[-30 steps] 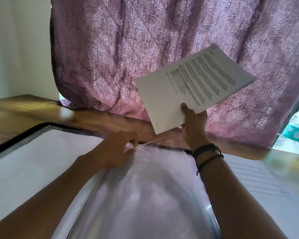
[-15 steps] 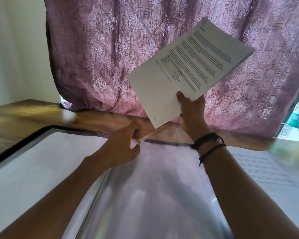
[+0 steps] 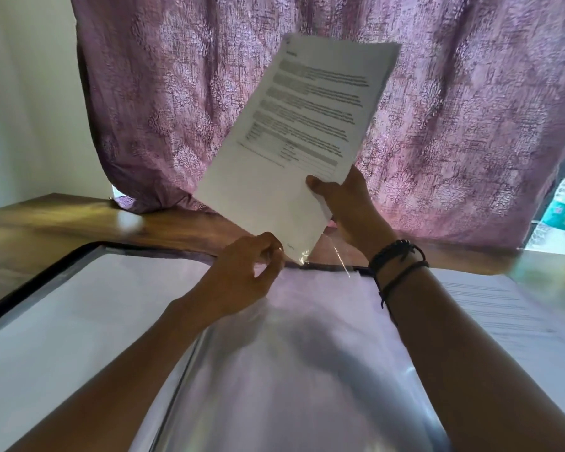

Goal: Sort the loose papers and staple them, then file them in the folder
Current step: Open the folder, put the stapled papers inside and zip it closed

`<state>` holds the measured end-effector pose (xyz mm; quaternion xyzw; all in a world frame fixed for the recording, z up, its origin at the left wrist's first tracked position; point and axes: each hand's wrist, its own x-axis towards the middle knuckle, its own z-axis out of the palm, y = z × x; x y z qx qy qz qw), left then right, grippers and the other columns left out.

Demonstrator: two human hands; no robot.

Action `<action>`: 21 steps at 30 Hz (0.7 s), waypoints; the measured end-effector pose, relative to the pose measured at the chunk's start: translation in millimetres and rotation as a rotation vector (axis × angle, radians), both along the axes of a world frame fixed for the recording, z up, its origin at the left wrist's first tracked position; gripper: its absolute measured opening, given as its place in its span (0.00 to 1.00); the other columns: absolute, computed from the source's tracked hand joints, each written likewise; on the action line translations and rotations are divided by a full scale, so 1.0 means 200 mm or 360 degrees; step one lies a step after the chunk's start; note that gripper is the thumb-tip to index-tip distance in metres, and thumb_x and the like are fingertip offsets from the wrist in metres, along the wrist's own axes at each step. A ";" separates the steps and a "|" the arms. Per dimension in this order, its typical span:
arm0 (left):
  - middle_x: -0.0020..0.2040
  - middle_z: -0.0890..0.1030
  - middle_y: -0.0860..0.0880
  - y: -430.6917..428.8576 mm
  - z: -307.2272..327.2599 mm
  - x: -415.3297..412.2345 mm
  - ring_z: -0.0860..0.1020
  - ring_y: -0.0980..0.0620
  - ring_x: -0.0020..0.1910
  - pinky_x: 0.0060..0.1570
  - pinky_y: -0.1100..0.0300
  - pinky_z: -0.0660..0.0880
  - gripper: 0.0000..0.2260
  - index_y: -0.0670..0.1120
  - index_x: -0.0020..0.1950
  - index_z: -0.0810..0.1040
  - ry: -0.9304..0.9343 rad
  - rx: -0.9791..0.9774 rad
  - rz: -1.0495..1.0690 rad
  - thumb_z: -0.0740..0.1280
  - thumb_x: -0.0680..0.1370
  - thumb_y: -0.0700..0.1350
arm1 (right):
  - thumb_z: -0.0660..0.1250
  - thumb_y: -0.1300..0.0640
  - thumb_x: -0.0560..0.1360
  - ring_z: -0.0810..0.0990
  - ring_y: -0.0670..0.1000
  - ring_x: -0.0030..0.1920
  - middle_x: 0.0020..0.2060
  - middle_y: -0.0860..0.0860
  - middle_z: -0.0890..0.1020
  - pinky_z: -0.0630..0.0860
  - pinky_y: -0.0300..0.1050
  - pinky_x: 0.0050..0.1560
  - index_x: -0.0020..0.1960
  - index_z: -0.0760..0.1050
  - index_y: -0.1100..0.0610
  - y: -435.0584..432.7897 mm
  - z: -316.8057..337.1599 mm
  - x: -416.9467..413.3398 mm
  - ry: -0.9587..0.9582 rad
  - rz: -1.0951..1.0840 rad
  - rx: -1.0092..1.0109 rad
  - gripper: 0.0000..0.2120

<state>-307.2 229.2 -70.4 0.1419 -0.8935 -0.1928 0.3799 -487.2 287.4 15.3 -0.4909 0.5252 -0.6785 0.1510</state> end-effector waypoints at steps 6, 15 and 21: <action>0.41 0.79 0.56 -0.01 0.00 0.00 0.78 0.57 0.44 0.47 0.60 0.76 0.09 0.52 0.52 0.74 0.0085 -0.0033 0.0089 0.66 0.75 0.54 | 0.64 0.66 0.78 0.82 0.46 0.50 0.54 0.52 0.82 0.80 0.43 0.51 0.63 0.74 0.59 0.02 -0.08 -0.12 0.0151 -0.0160 0.0117 0.14; 0.42 0.80 0.55 -0.14 -0.02 0.06 0.78 0.55 0.40 0.51 0.52 0.75 0.08 0.50 0.56 0.73 -0.0211 0.0001 0.0438 0.63 0.77 0.45 | 0.65 0.67 0.77 0.81 0.43 0.48 0.54 0.52 0.82 0.81 0.36 0.43 0.63 0.74 0.63 0.04 -0.22 -0.24 0.0107 -0.0223 0.0183 0.15; 0.41 0.78 0.55 -0.15 -0.04 0.05 0.76 0.51 0.45 0.52 0.44 0.74 0.06 0.52 0.51 0.71 -0.0057 -0.0075 0.0549 0.64 0.76 0.42 | 0.67 0.69 0.76 0.82 0.47 0.49 0.54 0.54 0.82 0.82 0.40 0.48 0.63 0.75 0.63 0.05 -0.27 -0.27 -0.0043 -0.0119 0.0209 0.16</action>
